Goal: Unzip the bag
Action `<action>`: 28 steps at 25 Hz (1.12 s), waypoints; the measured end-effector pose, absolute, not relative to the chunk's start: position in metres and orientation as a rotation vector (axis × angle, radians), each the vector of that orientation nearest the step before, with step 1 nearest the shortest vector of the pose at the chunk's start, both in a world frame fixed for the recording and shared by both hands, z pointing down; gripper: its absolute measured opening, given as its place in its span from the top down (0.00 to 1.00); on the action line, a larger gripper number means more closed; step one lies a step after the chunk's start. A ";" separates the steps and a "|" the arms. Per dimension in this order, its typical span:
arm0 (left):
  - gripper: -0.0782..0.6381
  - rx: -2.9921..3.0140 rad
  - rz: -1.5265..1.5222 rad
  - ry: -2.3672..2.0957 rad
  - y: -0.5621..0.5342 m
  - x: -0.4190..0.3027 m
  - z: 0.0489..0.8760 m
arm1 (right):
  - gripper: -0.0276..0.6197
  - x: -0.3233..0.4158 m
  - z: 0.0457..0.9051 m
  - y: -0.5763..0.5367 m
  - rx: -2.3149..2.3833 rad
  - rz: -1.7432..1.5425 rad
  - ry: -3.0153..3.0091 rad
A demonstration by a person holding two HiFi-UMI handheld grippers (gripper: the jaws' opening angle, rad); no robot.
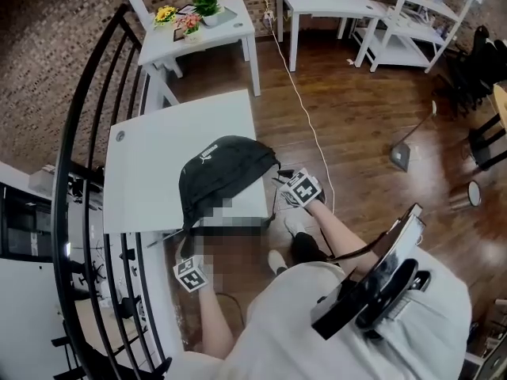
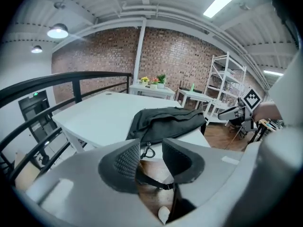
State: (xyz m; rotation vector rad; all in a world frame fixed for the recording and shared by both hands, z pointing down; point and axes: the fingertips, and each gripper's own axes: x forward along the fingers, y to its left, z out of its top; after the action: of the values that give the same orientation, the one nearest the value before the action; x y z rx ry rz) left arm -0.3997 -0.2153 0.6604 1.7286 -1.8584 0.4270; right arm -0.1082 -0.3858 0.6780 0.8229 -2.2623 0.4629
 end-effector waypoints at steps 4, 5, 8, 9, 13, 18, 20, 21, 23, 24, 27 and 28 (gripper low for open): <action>0.66 1.844 0.359 -1.899 -0.221 -0.391 0.614 | 0.80 -0.128 0.641 -0.355 0.815 0.380 -2.357; 0.66 1.874 0.343 -1.908 -0.223 -0.389 0.602 | 0.80 -0.134 0.630 -0.350 0.820 0.371 -2.387; 0.67 1.962 0.299 -1.933 -0.230 -0.379 0.564 | 0.80 -0.150 0.593 -0.335 0.823 0.342 -2.481; 0.67 1.988 0.286 -1.938 -0.231 -0.373 0.553 | 0.80 -0.153 0.583 -0.329 0.825 0.335 -2.503; 0.67 2.090 0.214 -1.954 -0.228 -0.348 0.524 | 0.80 -0.157 0.553 -0.306 0.832 0.308 -2.572; 0.67 2.191 0.115 -1.978 -0.233 -0.327 0.503 | 0.80 -0.166 0.518 -0.299 0.791 0.098 -2.606; 0.68 2.217 0.091 -1.985 -0.231 -0.315 0.497 | 0.81 -0.157 0.508 -0.297 0.806 0.073 -2.628; 0.67 2.228 0.090 -1.992 -0.228 -0.308 0.494 | 0.82 -0.150 0.504 -0.296 0.822 0.065 -2.638; 0.67 2.251 0.095 -2.010 -0.222 -0.294 0.483 | 0.85 -0.135 0.495 -0.291 0.855 0.052 -2.661; 0.67 2.264 0.094 -2.021 -0.219 -0.287 0.476 | 0.85 -0.127 0.489 -0.287 0.866 0.048 -2.671; 0.67 2.291 0.078 -2.063 -0.203 -0.264 0.457 | 0.85 -0.103 0.477 -0.268 0.876 0.033 -2.699; 0.67 2.296 0.075 -2.082 -0.195 -0.255 0.452 | 0.85 -0.093 0.475 -0.260 0.872 0.025 -2.706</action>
State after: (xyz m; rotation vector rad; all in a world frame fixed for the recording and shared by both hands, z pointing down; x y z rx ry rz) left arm -0.2551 -0.1948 0.4523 2.2963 -2.0822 0.0754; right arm -0.0934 -0.2601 0.4754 0.8721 -2.7063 0.0247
